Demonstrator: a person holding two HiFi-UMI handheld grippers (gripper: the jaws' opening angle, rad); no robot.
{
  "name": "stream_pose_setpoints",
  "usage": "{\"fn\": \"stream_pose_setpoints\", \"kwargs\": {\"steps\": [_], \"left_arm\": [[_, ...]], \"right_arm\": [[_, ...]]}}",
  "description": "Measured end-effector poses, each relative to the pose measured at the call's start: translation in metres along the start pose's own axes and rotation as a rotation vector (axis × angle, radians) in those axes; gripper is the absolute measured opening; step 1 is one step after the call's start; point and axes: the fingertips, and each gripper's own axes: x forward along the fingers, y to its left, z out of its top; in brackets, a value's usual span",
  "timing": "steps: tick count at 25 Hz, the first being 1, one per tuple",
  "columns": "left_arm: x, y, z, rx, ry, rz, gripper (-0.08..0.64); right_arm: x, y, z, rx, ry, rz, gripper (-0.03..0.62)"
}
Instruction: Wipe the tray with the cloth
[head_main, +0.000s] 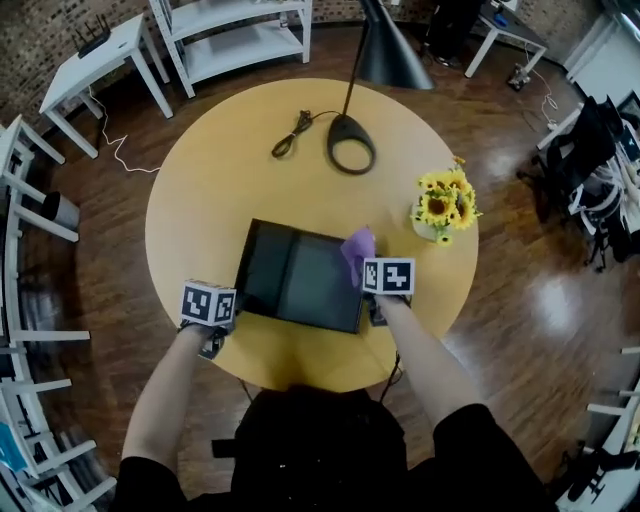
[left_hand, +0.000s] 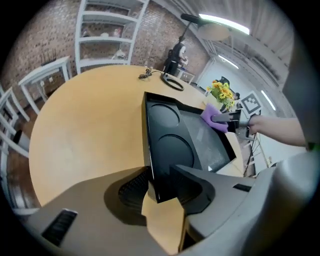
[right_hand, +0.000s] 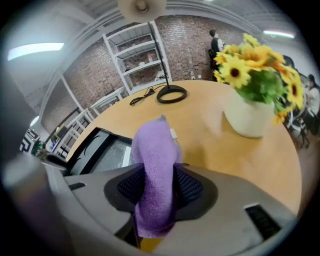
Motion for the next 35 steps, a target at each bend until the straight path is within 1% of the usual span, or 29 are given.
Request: {"fn": "stream_pose_setpoints", "kwargs": {"steps": [2,4,5,6,8,12,17,21,25,29,35], "left_arm": [[-0.005,-0.005,-0.018,-0.134,0.0,-0.045,0.13],[-0.009,-0.004,-0.029,-0.266,-0.029,-0.056,0.133],[-0.011,-0.003,-0.031,-0.309,-0.049,-0.049,0.133],[-0.012,-0.001,-0.031,-0.334,-0.064,-0.037,0.135],[-0.013,0.0,-0.031,-0.339,-0.068,-0.01,0.138],[-0.013,0.0,-0.03,-0.278,-0.051,0.021,0.14],[-0.011,0.002,-0.029,-0.255,-0.052,0.03,0.14],[-0.009,0.0,-0.028,-0.236,-0.067,0.039,0.14],[-0.009,0.0,-0.027,-0.256,-0.103,0.05,0.14],[-0.01,-0.001,-0.025,-0.255,-0.125,0.052,0.138],[-0.007,0.001,-0.029,-0.334,-0.13,0.029,0.14]], "right_arm": [[0.007,0.006,0.016,-0.087,0.01,-0.009,0.161],[0.01,0.011,0.023,-0.15,0.023,-0.018,0.161],[0.01,0.012,0.024,-0.164,0.027,-0.019,0.161],[0.01,0.013,0.024,-0.165,0.028,-0.016,0.163],[0.006,0.015,0.019,-0.15,0.029,-0.003,0.163],[-0.006,0.022,-0.008,-0.105,0.031,0.015,0.163],[-0.022,0.029,-0.048,-0.051,0.006,0.011,0.161],[-0.031,0.029,-0.073,0.01,0.02,0.026,0.161],[-0.042,0.029,-0.091,0.049,0.013,0.026,0.161],[-0.051,0.029,-0.104,0.09,-0.006,0.021,0.161],[-0.058,0.028,-0.117,0.101,-0.008,0.021,0.161]]}}
